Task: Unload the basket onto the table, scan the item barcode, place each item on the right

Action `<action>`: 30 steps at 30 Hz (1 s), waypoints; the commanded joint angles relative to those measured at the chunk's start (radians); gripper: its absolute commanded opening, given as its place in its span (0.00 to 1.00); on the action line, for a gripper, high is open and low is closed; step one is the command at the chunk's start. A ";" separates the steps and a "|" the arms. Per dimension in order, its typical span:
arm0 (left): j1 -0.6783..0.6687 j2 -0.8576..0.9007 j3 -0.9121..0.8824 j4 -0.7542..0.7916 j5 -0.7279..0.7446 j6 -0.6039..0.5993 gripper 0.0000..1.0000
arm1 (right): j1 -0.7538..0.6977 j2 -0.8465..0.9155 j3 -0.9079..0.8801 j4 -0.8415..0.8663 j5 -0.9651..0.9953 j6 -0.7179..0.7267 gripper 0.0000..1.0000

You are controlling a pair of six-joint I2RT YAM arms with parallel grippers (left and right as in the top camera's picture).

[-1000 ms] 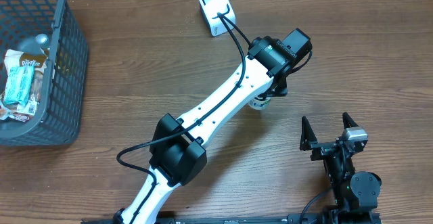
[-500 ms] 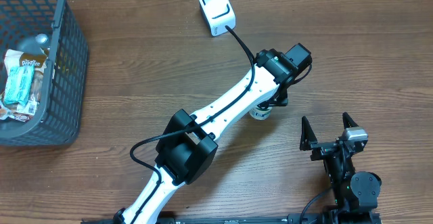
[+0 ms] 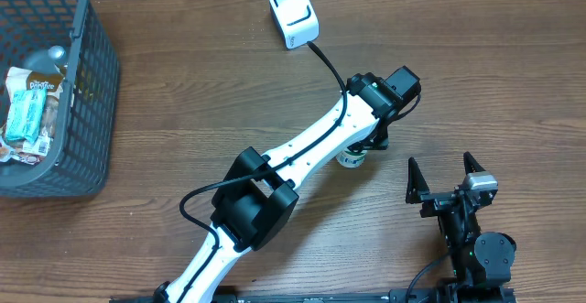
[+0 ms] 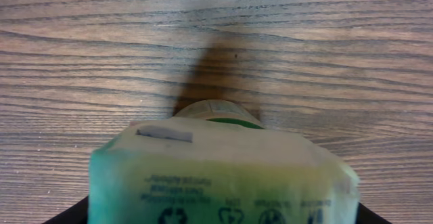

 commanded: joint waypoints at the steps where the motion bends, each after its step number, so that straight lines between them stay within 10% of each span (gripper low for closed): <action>1: -0.006 -0.006 0.000 0.003 0.001 0.003 0.71 | -0.005 -0.008 -0.011 0.003 0.001 -0.005 1.00; 21: 0.064 -0.064 0.200 -0.101 0.042 0.264 0.96 | -0.005 -0.008 -0.011 0.003 0.001 -0.005 1.00; 30: 0.132 -0.063 0.225 -0.203 0.319 0.470 0.75 | -0.005 -0.008 -0.011 0.003 0.001 -0.005 1.00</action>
